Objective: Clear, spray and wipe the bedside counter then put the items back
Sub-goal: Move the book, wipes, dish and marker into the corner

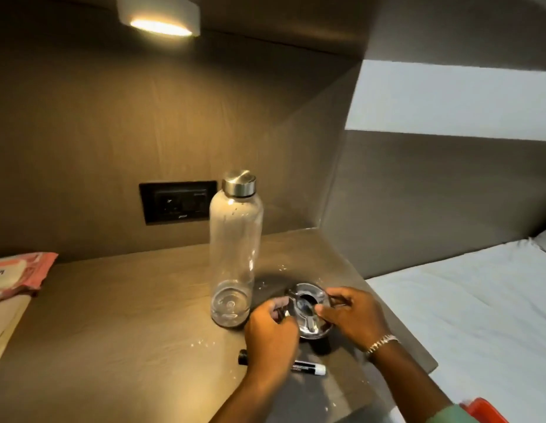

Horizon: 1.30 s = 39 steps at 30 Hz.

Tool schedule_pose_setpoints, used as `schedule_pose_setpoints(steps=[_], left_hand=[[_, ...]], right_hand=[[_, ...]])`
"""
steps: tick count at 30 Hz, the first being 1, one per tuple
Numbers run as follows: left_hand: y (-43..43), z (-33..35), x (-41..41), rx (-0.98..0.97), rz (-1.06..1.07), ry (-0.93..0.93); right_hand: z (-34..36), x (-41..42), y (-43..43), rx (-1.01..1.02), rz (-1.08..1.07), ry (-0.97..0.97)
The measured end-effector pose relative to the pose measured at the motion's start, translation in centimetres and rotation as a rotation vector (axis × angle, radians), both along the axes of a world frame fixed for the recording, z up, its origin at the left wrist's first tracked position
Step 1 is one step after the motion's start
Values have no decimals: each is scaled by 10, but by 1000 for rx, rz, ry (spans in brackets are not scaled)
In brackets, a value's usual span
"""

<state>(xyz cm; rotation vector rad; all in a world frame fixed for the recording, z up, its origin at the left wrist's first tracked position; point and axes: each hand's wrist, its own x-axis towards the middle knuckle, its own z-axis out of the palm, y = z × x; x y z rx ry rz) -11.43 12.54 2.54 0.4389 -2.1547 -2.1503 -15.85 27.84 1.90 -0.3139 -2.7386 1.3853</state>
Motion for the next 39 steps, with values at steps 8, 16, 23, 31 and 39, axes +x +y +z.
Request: schedule_pose_setpoints(steps=[8, 16, 23, 31, 39], left_hand=[[-108, -7, 72, -92, 188, 113], [-256, -9, 85, -180, 648, 109], [-369, -26, 53, -431, 880, -15], [-350, -28, 92, -799, 647, -27], [-206, -47, 96, -776, 146, 137]], right_hand=[[-4, 76, -93, -453, 123, -157], [-1, 64, -265, -622, 414, -315], [1, 28, -452, -405, 465, -227], [-16, 32, -410, -364, 495, -87], [5, 77, -168, 194, 490, 153]])
